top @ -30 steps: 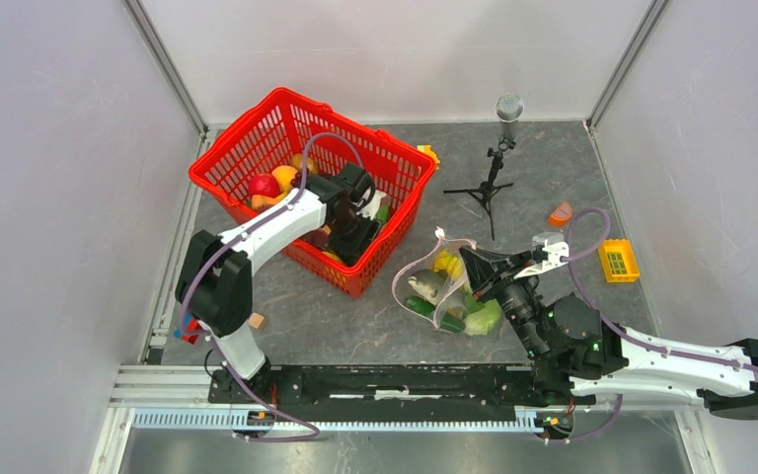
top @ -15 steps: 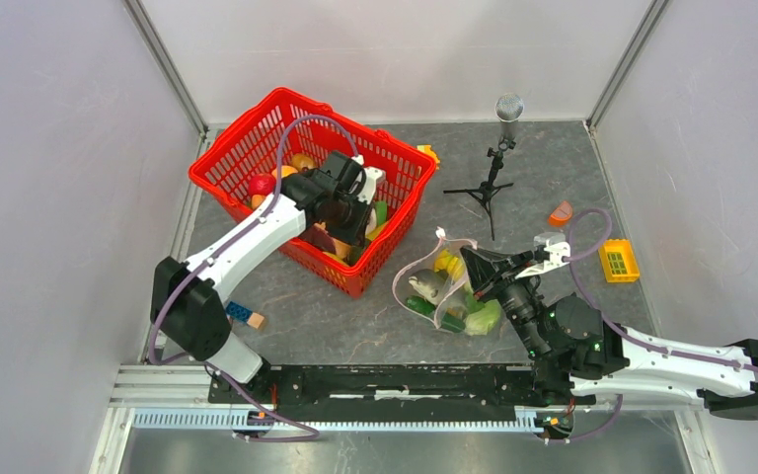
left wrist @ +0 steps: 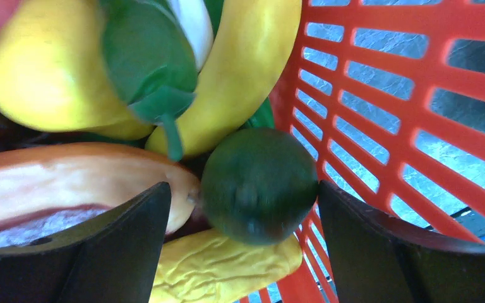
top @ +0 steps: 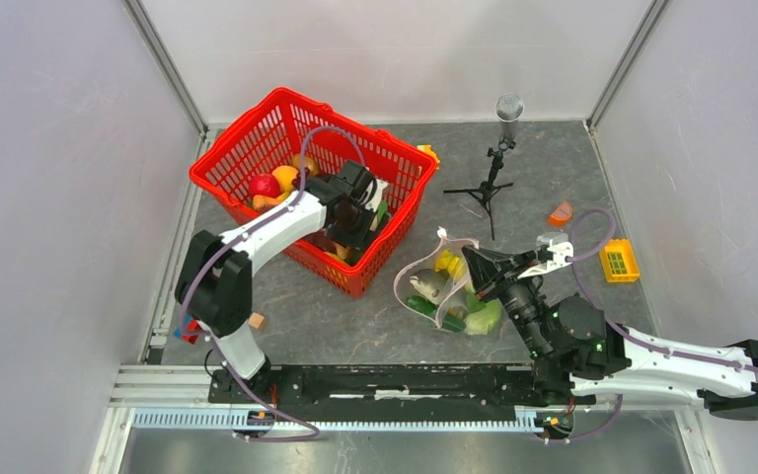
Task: Place the food in the zip-top bag and seal the zipper
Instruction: Pick up the fake vegetable from the bin.
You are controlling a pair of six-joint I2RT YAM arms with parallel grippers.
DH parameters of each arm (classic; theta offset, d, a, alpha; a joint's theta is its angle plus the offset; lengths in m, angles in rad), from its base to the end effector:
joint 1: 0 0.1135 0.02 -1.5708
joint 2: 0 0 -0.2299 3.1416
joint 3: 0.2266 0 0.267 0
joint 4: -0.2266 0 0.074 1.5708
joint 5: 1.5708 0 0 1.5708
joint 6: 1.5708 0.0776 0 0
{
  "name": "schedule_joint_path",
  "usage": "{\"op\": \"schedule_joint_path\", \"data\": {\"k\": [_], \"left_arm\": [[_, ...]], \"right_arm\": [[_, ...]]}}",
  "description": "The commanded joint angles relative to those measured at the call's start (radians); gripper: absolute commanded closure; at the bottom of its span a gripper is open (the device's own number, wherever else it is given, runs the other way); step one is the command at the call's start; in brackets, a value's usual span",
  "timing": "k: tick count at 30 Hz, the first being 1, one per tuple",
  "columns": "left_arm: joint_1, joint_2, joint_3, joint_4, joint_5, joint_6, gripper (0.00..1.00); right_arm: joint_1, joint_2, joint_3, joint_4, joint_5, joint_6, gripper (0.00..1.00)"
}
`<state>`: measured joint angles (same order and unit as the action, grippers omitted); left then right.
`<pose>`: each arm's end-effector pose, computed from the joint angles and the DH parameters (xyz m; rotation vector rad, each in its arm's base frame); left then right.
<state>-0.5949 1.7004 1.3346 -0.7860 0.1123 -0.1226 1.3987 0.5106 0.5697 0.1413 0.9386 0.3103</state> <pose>0.3062 -0.2177 0.1664 0.6795 2.6824 -0.3522 0.0947 0.1795 0.3250 0.0167 1.4974 0.7506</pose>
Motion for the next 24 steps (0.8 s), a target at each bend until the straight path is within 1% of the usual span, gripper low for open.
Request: {"op": "schedule_joint_path", "data": {"k": [1, 3, 5, 6, 8, 12, 18, 20, 22, 24], "left_arm": [[-0.011, 0.036, -0.021, 0.055, 0.017, -0.035, 0.12], [-0.012, 0.02, -0.037, 0.064, 0.014, -0.038, 0.24], [-0.011, -0.009, -0.05, 0.084, 0.0, -0.047, 0.42], [-0.011, -0.026, -0.047, 0.083, -0.009, -0.051, 0.47], [-0.011, -0.068, -0.037, 0.083, -0.021, -0.055, 0.53], [-0.011, -0.176, 0.004, 0.054, -0.039, -0.057, 0.57], [-0.011, -0.373, 0.036, 0.05, -0.061, -0.063, 0.59], [-0.011, -0.426, 0.044, 0.054, -0.023, -0.067, 0.6], [-0.011, -0.479, 0.038, 0.084, 0.055, -0.078, 0.61], [-0.011, -0.533, 0.014, 0.149, 0.145, -0.109, 0.61]], "right_arm": [[0.005, -0.026, 0.004, 0.037, 0.003, 0.008, 0.91], [0.005, -0.032, 0.001, 0.034, 0.009, 0.009, 0.91], [0.005, -0.037, -0.002, 0.035, 0.015, 0.007, 0.91], [0.005, -0.038, -0.003, 0.037, 0.016, 0.006, 0.91], [0.005, -0.035, -0.003, 0.039, 0.019, 0.005, 0.91], [0.005, -0.027, 0.002, 0.037, 0.017, 0.001, 0.91], [0.005, -0.018, 0.002, 0.04, 0.02, 0.004, 0.91], [0.005, -0.011, 0.005, 0.044, 0.018, 0.004, 0.91], [0.005, -0.001, 0.008, 0.043, 0.014, 0.005, 0.91], [0.005, 0.01, 0.013, 0.046, 0.008, 0.007, 0.91]]}}
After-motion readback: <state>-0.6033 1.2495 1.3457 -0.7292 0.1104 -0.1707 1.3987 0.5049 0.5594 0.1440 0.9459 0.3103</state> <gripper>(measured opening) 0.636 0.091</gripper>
